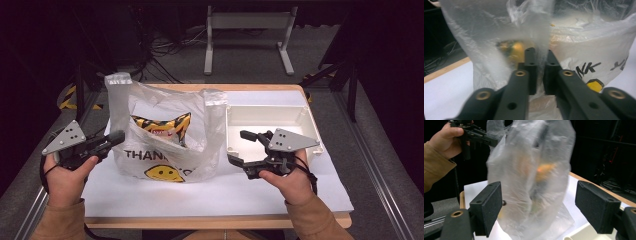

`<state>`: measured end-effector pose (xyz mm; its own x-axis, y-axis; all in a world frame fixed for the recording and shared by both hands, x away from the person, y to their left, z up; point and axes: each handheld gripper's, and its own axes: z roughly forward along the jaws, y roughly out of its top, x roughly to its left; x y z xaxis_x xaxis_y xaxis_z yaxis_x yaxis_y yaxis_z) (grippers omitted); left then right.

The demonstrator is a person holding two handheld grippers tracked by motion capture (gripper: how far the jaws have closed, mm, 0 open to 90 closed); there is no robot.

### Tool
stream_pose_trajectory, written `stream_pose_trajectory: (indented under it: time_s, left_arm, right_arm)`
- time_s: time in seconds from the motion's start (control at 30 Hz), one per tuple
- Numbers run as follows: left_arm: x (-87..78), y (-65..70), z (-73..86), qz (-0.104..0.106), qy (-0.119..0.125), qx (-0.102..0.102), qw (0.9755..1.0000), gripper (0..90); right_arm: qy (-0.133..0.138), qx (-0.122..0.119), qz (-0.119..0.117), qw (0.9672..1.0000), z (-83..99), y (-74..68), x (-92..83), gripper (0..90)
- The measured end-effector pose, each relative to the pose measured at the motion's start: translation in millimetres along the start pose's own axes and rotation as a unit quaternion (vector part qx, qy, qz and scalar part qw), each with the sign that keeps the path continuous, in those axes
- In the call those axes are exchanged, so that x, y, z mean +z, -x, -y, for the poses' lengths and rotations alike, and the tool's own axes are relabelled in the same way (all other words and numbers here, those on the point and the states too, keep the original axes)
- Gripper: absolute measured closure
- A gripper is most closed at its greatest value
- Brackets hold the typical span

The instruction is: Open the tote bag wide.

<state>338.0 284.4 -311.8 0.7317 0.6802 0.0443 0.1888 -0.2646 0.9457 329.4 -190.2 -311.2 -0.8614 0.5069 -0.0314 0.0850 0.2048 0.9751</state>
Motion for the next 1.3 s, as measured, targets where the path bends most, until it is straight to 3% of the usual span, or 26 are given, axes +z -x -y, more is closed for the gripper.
stream_pose_trajectory:
  time_s: [0.33,0.6,0.63,0.7,0.73,0.77,0.8,1.1,1.3]
  left_arm:
    - [-1.6,-1.7,1.9,0.000,0.006,-0.008,0.9999,88.9]
    - [-4.6,-4.3,3.7,-0.001,0.013,-0.018,0.9998,88.8]
    - [-5.6,-4.9,3.9,0.000,0.015,-0.018,0.9997,88.7]
    - [-6.6,-5.7,4.3,-0.001,0.017,-0.021,0.9996,88.6]
    - [-6.6,-5.7,4.3,-0.001,0.017,-0.021,0.9996,88.5]
    - [-7.8,-6.8,5.0,-0.004,0.018,-0.022,0.9996,88.4]
    - [-8.3,-7.5,5.5,-0.006,0.020,-0.023,0.9995,88.4]
    - [-11.4,-12.2,9.3,-0.002,0.025,-0.032,0.9992,88.9]
    - [-7.1,-16.8,15.2,-0.009,0.012,-0.038,0.9992,88.9]
  right_arm:
    - [0.000,-0.008,-0.010,0.9999,-6.9,1.0,23.3,20.9]
    - [-0.015,-0.020,-0.001,0.9997,-12.5,3.2,42.2,24.9]
    - [-0.025,-0.030,0.004,0.9992,-14.2,2.8,47.4,41.5]
    - [-0.032,-0.035,0.011,0.9988,-15.3,3.2,50.3,61.0]
    - [-0.032,-0.035,0.011,0.9988,-15.3,3.2,50.3,61.0]
    - [-0.038,-0.036,0.024,0.9983,-16.7,6.3,52.8,84.3]
    - [-0.036,-0.037,0.028,0.9983,-17.1,7.6,53.1,89.9]
    - [-0.023,-0.027,0.030,0.9989,-20.2,11.9,54.8,90.0]
    - [-0.028,-0.023,0.031,0.9989,-16.7,13.3,59.0,90.0]
